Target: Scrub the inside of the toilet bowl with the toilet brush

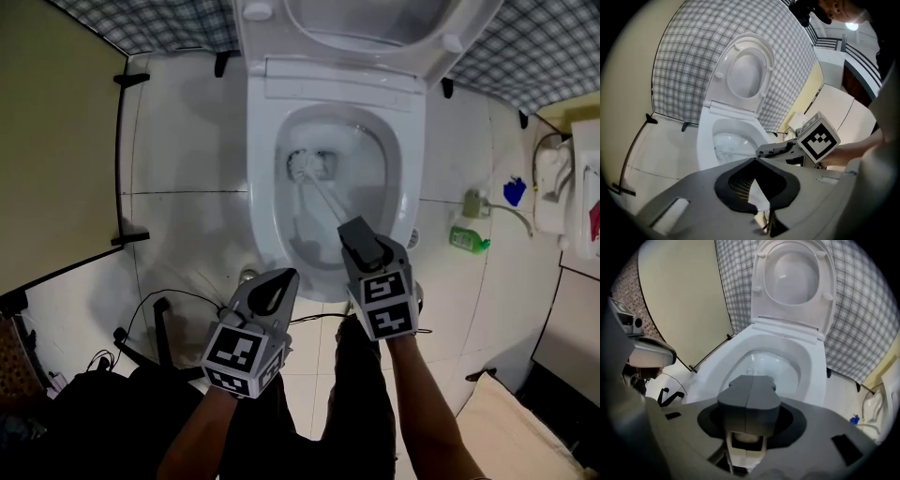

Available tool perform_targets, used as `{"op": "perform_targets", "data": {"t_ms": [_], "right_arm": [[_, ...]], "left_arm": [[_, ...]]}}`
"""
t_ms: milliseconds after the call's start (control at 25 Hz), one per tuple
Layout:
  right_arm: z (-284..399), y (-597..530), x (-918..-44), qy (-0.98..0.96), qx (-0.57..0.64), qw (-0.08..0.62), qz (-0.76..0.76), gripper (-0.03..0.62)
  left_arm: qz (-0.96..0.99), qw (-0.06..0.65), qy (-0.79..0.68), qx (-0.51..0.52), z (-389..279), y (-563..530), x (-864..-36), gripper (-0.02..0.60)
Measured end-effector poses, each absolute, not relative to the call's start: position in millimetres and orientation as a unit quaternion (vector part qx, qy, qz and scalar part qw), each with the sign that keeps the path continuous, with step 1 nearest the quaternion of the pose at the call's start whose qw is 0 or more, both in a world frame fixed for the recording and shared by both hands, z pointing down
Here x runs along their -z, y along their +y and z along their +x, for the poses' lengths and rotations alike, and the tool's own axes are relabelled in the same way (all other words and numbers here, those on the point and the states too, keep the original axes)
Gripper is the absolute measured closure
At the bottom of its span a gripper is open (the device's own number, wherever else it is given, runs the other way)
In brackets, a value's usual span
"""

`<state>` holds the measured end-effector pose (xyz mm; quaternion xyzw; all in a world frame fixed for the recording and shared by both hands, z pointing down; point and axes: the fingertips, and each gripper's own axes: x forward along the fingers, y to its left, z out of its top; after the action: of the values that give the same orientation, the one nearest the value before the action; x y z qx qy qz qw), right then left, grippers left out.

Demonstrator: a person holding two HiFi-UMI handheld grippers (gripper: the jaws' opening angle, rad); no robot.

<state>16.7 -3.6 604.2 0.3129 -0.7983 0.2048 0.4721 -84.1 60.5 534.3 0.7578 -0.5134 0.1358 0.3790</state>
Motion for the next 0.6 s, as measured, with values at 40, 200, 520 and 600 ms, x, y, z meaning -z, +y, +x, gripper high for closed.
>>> {"op": "perform_targets", "data": {"t_ms": [40, 200, 520, 600], "right_arm": [[18.6, -3.5, -608.3, -0.793, -0.208, 0.477, 0.316, 0.411], [26.5, -9.8, -625.9, -0.767, -0.227, 0.500, 0.331, 0.411], [26.6, -8.3, -628.4, -0.753, -0.204, 0.547, 0.304, 0.408], [26.7, 2.6, -615.4, -0.767, -0.194, 0.541, 0.287, 0.407]], "left_arm": [[0.757, 0.379, -0.514, -0.135, -85.2, 60.1, -535.1, 0.574], [0.757, 0.382, -0.514, -0.133, -85.3, 59.4, -537.3, 0.574], [0.755, 0.385, -0.514, -0.130, -86.8, 60.0, -540.1, 0.574], [0.756, 0.385, -0.514, -0.127, -88.0, 59.2, -541.9, 0.574]]}}
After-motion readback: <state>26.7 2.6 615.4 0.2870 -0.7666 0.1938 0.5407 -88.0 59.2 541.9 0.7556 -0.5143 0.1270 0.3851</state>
